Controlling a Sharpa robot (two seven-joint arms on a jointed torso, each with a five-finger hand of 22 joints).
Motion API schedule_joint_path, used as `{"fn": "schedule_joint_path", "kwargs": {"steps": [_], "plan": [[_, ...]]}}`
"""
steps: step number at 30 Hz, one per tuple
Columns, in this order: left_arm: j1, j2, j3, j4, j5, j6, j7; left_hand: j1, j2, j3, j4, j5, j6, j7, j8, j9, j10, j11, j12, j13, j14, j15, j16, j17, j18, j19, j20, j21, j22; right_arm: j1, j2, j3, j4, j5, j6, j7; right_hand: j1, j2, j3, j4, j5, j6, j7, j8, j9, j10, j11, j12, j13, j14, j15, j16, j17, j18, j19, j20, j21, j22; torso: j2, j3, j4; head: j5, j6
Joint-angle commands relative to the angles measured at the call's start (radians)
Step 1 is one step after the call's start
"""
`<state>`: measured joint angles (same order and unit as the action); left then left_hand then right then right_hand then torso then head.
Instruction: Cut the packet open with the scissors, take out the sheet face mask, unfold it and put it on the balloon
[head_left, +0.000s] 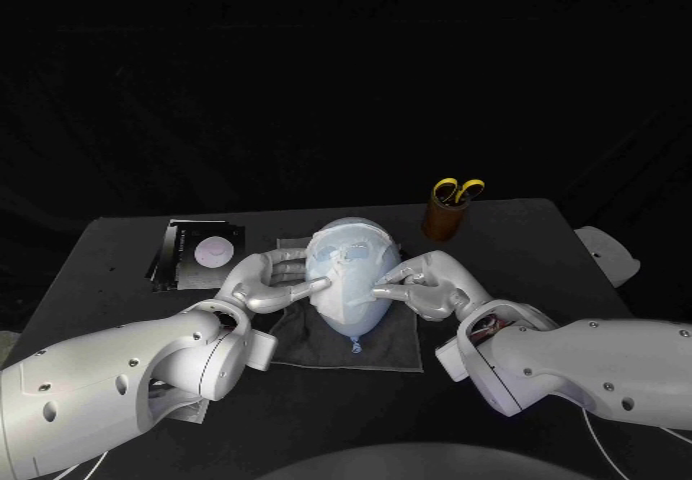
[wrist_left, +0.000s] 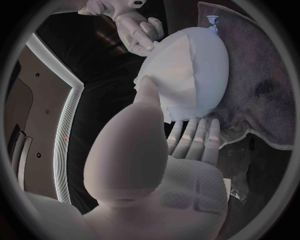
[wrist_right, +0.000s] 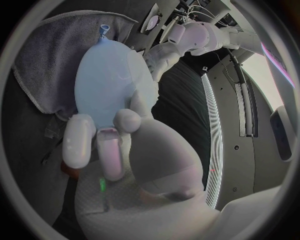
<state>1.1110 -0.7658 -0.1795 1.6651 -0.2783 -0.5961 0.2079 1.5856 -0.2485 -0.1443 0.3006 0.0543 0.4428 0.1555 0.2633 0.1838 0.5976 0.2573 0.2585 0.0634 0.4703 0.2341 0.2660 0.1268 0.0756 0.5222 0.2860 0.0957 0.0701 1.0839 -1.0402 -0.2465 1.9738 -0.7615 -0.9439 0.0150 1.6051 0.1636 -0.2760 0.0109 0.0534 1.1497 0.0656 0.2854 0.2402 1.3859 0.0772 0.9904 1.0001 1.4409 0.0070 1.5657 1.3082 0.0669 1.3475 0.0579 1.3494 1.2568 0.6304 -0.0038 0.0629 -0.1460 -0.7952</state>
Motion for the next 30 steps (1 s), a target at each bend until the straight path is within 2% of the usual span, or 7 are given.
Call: {"fn": "schedule_joint_path", "kwargs": {"steps": [1, 9, 16, 28, 30], "plan": [[-0.001, 0.004, 0.0, 0.008, 0.003, 0.013, -0.005, -0.001, 0.008, 0.008, 0.0, -0.001, 0.003, 0.136, 0.003, 0.001, 0.006, -0.002, -0.004, -0.001, 0.006, 0.001, -0.002, -0.001, 0.019, 0.008, 0.003, 0.005, -0.001, -0.002, 0.005, 0.0, 0.001, -0.026, 0.002, 0.031, 0.044, 0.026, 0.007, -0.018, -0.004, 0.01, 0.004, 0.005, 0.006, 0.185, -0.083, 0.58, 0.571, 0.13, -0.07, 0.005, 0.263, 0.01, 0.001, -0.007, 0.005, 0.004, 0.0, -0.0003, 0.0003, 0.001, 0.001], [-0.001, 0.004, 0.0, 0.007, 0.005, 0.01, -0.006, 0.0, 0.007, 0.009, 0.0, -0.001, 0.001, 0.136, 0.0, -0.001, 0.005, -0.002, -0.007, -0.001, 0.006, 0.001, -0.005, -0.002, 0.02, 0.009, 0.004, 0.004, -0.002, -0.003, 0.004, 0.0, 0.006, -0.029, 0.017, 0.068, 0.048, 0.038, 0.019, -0.049, -0.004, 0.016, 0.008, 0.01, 0.015, 0.185, -0.079, 0.58, 0.571, 0.13, -0.068, 0.005, 0.263, 0.007, 0.007, -0.008, 0.012, 0.016, 0.0, -0.0002, 0.0001, 0.0, 0.001], [-0.001, 0.004, 0.0, 0.004, 0.007, 0.005, -0.007, 0.0, 0.007, 0.01, 0.0, -0.001, 0.003, 0.136, 0.001, 0.0, 0.007, -0.002, -0.008, -0.001, 0.007, 0.001, -0.005, -0.002, 0.021, 0.01, 0.004, 0.005, -0.002, -0.004, -0.017, 0.001, 0.016, -0.048, 0.047, 0.087, 0.048, 0.042, 0.022, -0.058, -0.003, 0.015, 0.009, 0.011, 0.018, 0.185, -0.078, 0.58, 0.571, 0.13, -0.067, 0.005, 0.263, 0.006, 0.009, -0.007, 0.015, 0.021, -0.001, -0.0001, -0.0007, 0.001, 0.001], [-0.001, 0.003, 0.0, -0.003, 0.008, 0.0, -0.012, 0.001, 0.007, 0.012, 0.0, -0.001, 0.002, 0.136, 0.0, -0.001, 0.008, -0.002, -0.008, -0.001, 0.007, 0.001, -0.007, -0.003, 0.021, 0.011, 0.004, 0.005, -0.002, -0.004, -0.076, 0.002, 0.038, -0.057, 0.056, 0.089, 0.034, 0.059, 0.039, -0.106, -0.003, 0.011, 0.009, 0.013, 0.033, 0.185, -0.077, 0.58, 0.571, 0.13, -0.066, 0.005, 0.263, 0.004, 0.013, -0.006, 0.021, 0.031, -0.001, 0.0004, -0.001, -0.001, 0.001], [-0.001, 0.004, 0.0, -0.004, 0.008, -0.001, -0.013, 0.001, 0.005, 0.013, 0.0, 0.0, 0.002, 0.136, 0.0, -0.001, 0.009, -0.002, -0.01, -0.001, 0.007, 0.001, -0.008, -0.003, 0.021, 0.012, 0.004, 0.004, -0.003, -0.003, -0.086, 0.002, 0.041, -0.058, 0.057, 0.087, 0.016, 0.065, 0.046, -0.134, -0.003, 0.009, 0.01, 0.014, 0.042, 0.185, -0.077, 0.58, 0.571, 0.13, -0.065, 0.005, 0.263, 0.004, 0.013, -0.005, 0.022, 0.034, 0.0, 0.0002, -0.0003, 0.0, 0.001]]}}
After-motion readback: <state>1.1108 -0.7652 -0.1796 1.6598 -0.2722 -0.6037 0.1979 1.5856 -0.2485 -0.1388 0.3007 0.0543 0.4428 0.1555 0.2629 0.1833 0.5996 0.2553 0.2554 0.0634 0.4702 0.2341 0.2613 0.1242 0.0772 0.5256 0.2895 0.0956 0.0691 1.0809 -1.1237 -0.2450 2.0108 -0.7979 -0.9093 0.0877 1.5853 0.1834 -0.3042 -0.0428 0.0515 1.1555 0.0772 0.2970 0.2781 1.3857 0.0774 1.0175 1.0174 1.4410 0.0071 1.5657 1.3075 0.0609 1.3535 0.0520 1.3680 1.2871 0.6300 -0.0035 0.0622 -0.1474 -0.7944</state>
